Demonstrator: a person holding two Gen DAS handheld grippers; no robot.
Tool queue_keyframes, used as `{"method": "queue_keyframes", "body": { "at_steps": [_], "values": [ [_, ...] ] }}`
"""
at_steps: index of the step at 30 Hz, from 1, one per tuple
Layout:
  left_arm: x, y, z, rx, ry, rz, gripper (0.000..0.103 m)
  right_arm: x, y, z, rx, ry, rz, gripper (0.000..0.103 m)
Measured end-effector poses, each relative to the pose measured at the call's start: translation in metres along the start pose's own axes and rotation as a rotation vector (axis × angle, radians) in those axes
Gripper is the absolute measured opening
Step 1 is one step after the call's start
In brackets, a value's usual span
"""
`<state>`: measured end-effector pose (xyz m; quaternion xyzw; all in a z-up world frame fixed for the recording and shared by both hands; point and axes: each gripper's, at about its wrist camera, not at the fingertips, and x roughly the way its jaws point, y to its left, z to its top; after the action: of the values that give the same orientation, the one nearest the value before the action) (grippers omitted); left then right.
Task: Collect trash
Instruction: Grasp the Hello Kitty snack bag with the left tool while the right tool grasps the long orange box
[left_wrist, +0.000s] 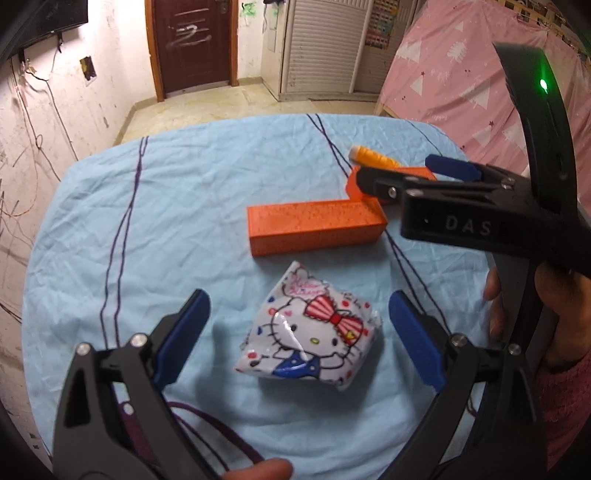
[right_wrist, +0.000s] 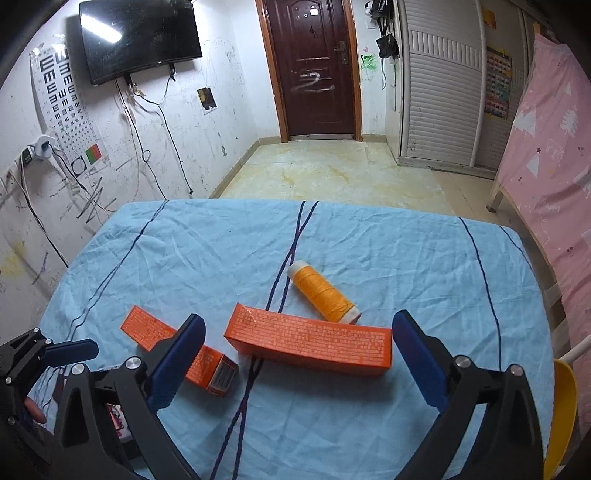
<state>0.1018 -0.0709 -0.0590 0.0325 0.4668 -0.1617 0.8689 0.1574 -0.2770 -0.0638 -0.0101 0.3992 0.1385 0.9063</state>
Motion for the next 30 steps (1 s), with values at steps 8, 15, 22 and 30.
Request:
{"method": "queue_keyframes", "body": {
  "at_steps": [8,15,22,30],
  "values": [
    [0.005,-0.002,-0.001,0.019,0.002,-0.017,0.064,0.016,-0.001,0.001,0.012,0.043,-0.025,0.094],
    [0.007,-0.001,0.002,0.017,-0.004,-0.008,0.047,0.019,-0.010,0.001,0.042,0.059,0.003,0.087],
    [-0.008,-0.002,0.006,-0.002,-0.032,-0.023,0.047,-0.001,-0.017,0.002,0.067,0.006,0.022,0.087],
    [-0.030,-0.017,0.017,0.014,-0.089,-0.021,0.047,-0.039,-0.044,0.001,0.124,-0.079,0.030,0.087]
  ]
}}
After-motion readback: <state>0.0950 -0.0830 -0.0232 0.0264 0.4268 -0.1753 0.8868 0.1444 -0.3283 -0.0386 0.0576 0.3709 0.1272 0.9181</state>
